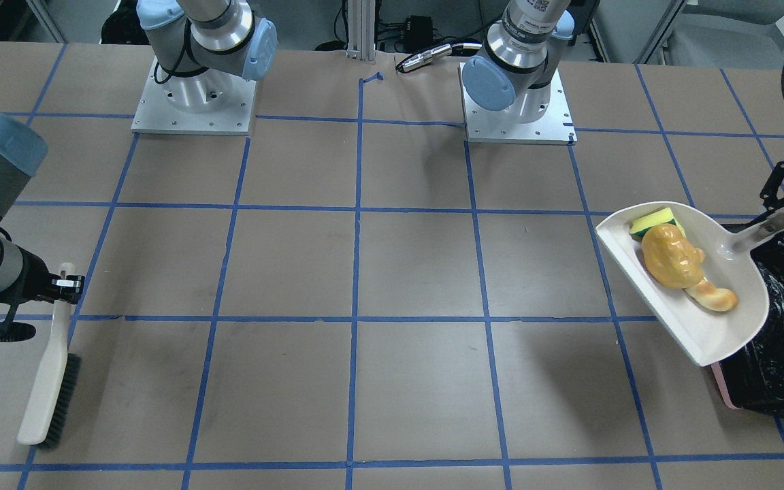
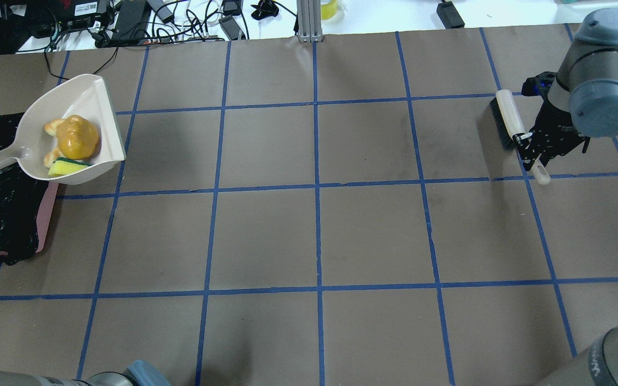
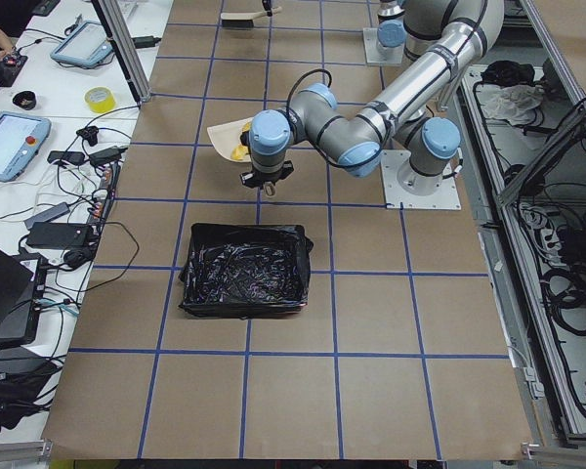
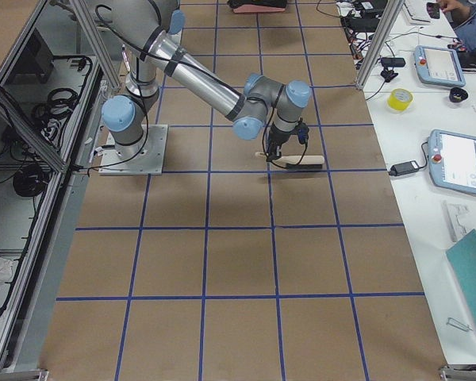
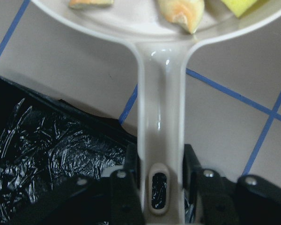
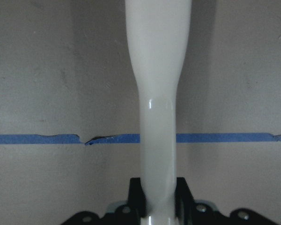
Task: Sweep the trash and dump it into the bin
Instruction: 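Tilt the dustpan over the bin with the left gripper to dump the items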
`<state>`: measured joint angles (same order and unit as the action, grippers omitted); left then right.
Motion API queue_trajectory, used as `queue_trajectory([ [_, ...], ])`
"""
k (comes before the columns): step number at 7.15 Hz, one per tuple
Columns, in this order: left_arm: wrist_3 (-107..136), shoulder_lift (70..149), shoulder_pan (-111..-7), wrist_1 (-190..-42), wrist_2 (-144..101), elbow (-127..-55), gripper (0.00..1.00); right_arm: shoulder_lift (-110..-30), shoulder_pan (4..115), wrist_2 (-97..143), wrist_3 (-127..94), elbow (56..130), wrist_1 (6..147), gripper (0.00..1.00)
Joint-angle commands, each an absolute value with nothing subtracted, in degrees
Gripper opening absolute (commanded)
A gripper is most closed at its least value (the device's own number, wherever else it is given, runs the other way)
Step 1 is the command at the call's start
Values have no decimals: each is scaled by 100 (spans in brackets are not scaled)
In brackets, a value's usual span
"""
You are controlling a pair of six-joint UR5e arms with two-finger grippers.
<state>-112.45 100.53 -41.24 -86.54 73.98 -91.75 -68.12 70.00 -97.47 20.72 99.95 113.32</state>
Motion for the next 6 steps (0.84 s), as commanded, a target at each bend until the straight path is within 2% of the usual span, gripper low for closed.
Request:
queue_trajectory([
  [1,-11259,10361,-3719,-8938,7636,-8589,0,-6785,7005,-9730,2074,9993,11565,74],
  [2,-11337,10536,-3570,-8912,7672,-8456,0,-6794,7005,-9738,2135,9976,11575,82],
  [3,-11555,10677,-3438,-8877,7829,-8325,0,-6837,7005,-9721,2110,9932,11558,96],
  [4,-11584,10766,-3350,-8877,7935,-8106,0,-6977,7005,-9712,2127,9845,11549,100],
  [6,-11584,11309,-3156,-8746,8399,-7396,0,-7495,7040,-9721,2127,9599,11244,100],
])
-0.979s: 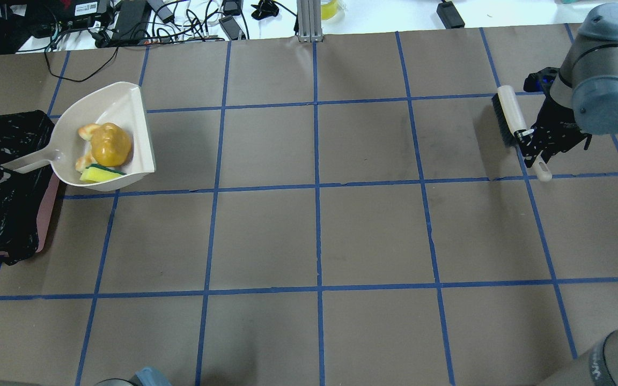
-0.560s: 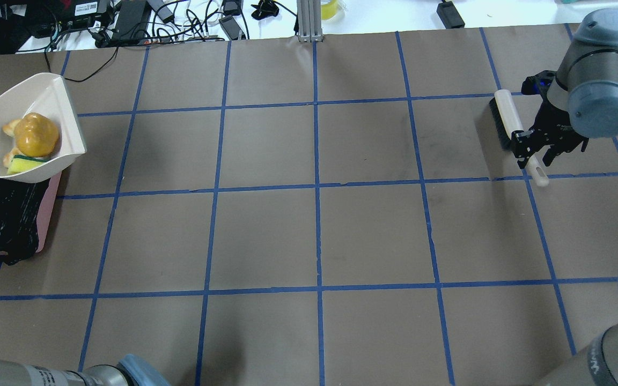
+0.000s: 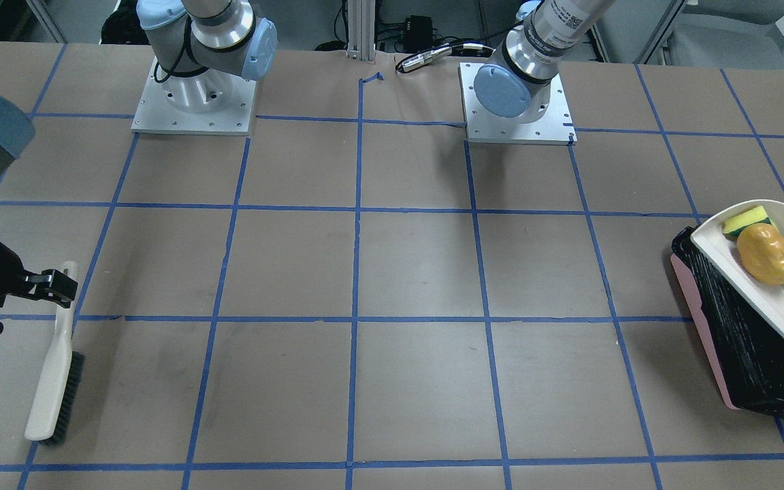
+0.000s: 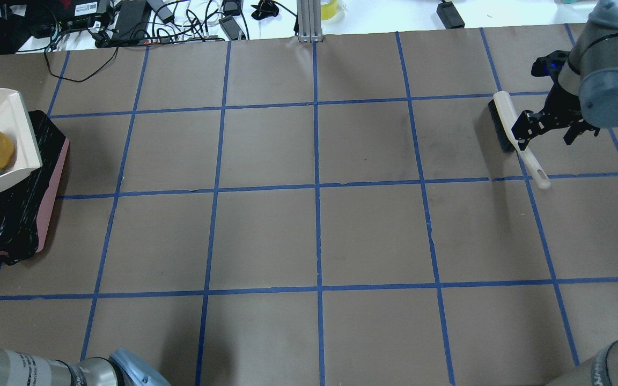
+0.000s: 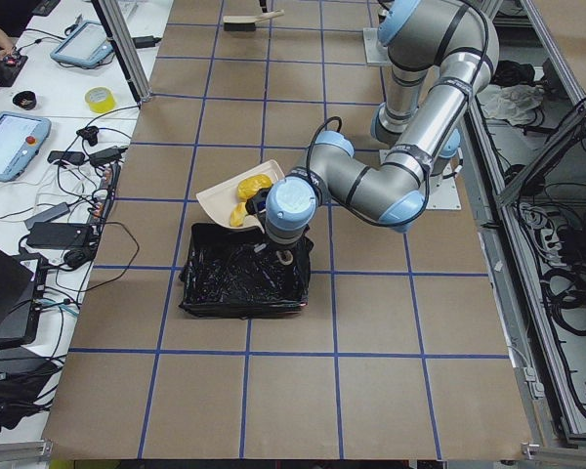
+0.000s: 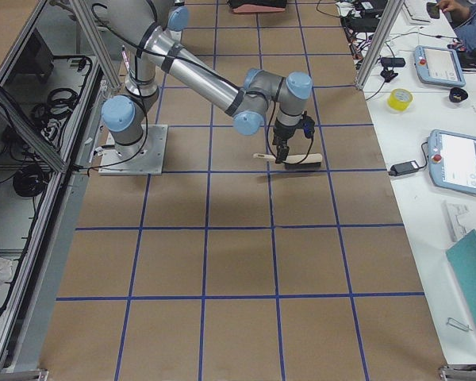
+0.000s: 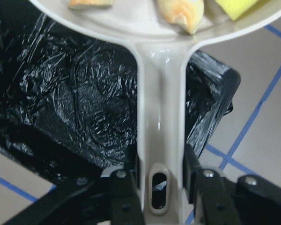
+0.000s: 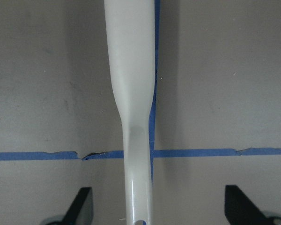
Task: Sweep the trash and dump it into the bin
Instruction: 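Tilt the dustpan over the bin with the left gripper to dump the items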
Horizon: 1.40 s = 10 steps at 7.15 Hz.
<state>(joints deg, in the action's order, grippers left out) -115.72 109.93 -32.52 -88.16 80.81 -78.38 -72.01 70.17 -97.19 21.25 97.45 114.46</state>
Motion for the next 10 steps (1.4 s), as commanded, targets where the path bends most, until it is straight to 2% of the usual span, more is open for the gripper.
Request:
queue_trajectory([
  [1,-11584,11546,-3155,-8719,8794,-6930,0,-7706,7092,-9581,2118,9371,10884,100],
  [3,-11627,11785,-3181,-8205,9532,-6583,0,-7865,7425,-9413,1961,8905,10076,100],
  [7,-12268,11821,-3768,-7165,11201,-6680,0,-8314,8410,-9440,318,8842,9431,100],
  [8,-12504,11821,-3805,-7067,11258,-6749,0,-8332,8481,-9405,195,8894,9413,100],
  [10,-13145,11752,-3832,-5676,11670,-7353,0,-8341,8744,-9448,-157,8921,9413,100],
])
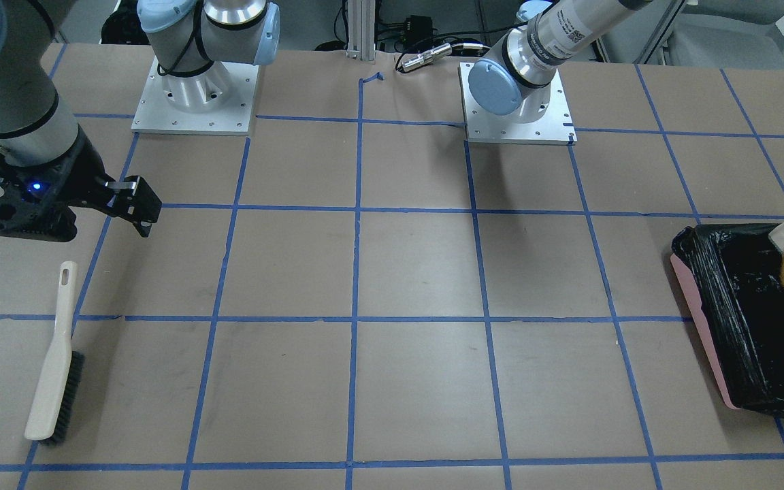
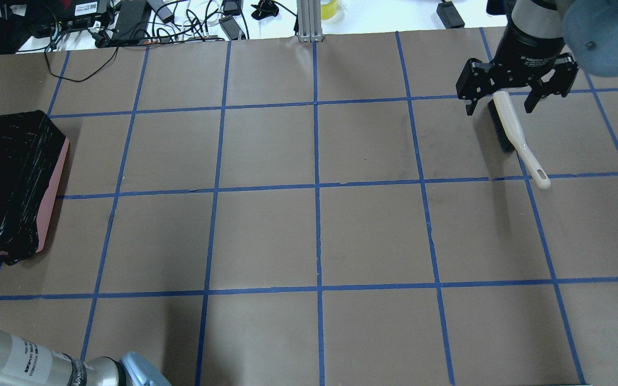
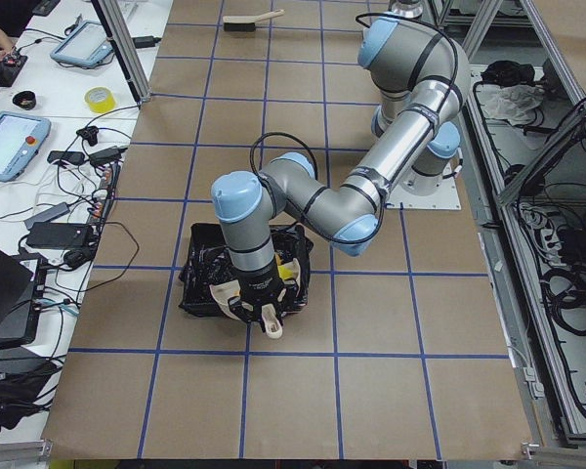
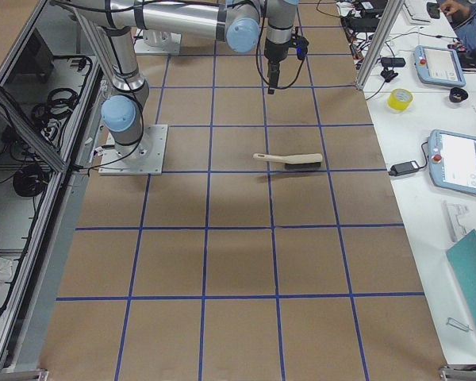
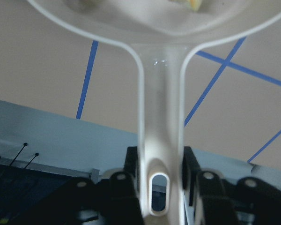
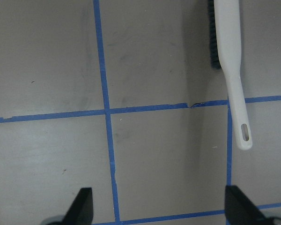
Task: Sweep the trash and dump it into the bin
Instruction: 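Hold the dustpan raised with the left gripper while the right releases the brush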
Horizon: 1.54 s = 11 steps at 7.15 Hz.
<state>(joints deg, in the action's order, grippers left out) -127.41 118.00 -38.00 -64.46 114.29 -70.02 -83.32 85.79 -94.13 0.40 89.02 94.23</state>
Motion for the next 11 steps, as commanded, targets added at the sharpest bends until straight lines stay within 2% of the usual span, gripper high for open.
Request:
queue_trajectory([
  [1,-13349,11699,-3841,-5277,11672,-7557,0,-8576,8763,-9405,-158,8921,9413,100],
  [5,-13868,11663,-4104,-4695,11927,-7716,0,-9210,8771,-9369,-97,8921,9334,100],
  [7,-14211,11681,-4332,-3792,12093,-7935,0,-9316,8771,-9334,-114,8921,9351,100],
  [11,-14238,11663,-4877,-4111,12488,-7507,0,-9343,8763,-9193,-97,8921,9334,100],
])
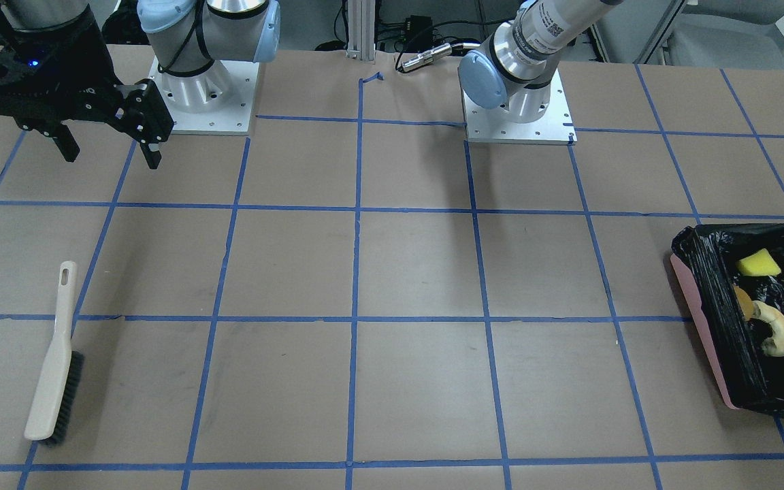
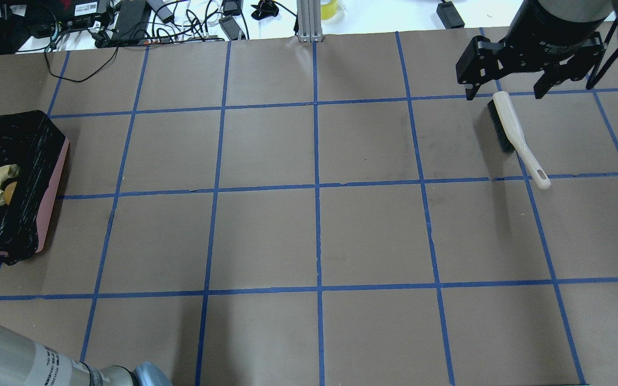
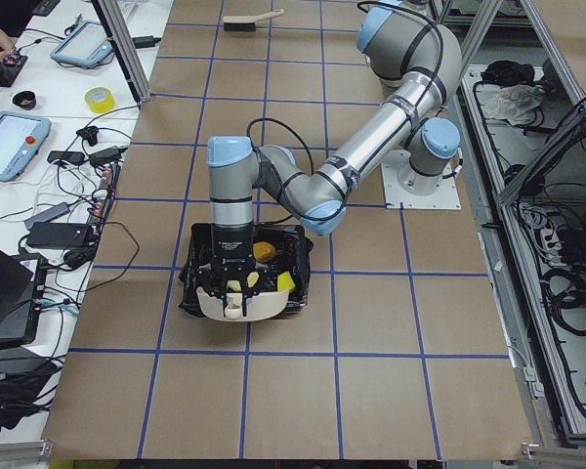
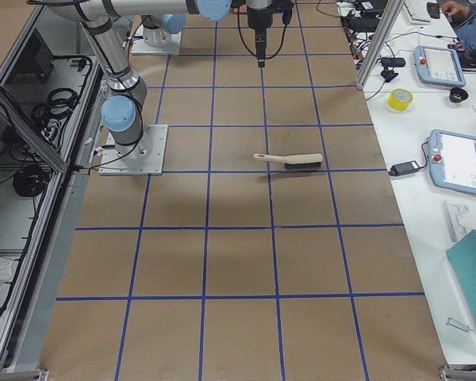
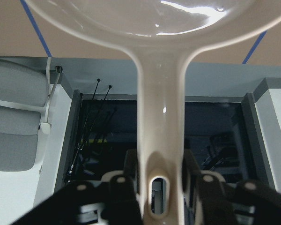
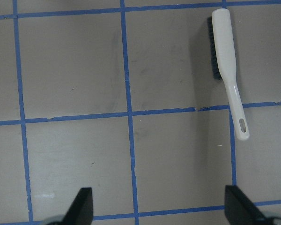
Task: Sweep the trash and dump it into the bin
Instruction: 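Hold the dustpan raised with the left gripper while the right releases the brush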
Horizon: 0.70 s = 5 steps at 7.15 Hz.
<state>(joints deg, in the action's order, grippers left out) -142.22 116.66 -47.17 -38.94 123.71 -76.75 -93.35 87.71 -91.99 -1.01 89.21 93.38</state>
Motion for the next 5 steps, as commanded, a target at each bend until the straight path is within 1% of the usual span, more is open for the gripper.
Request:
queue_trajectory([
  [1,-14256,11646,-5087,-4148,12733,-7419,0,-9378,8771,-9167,-97,8921,9334,100],
  [4,-14291,11558,-5212,-4375,12657,-7374,0,-9396,8771,-9132,-97,8921,9334,100],
  [5,-14204,11418,-5212,-4734,12082,-7374,0,-9396,8771,-9132,-97,8930,9325,100],
])
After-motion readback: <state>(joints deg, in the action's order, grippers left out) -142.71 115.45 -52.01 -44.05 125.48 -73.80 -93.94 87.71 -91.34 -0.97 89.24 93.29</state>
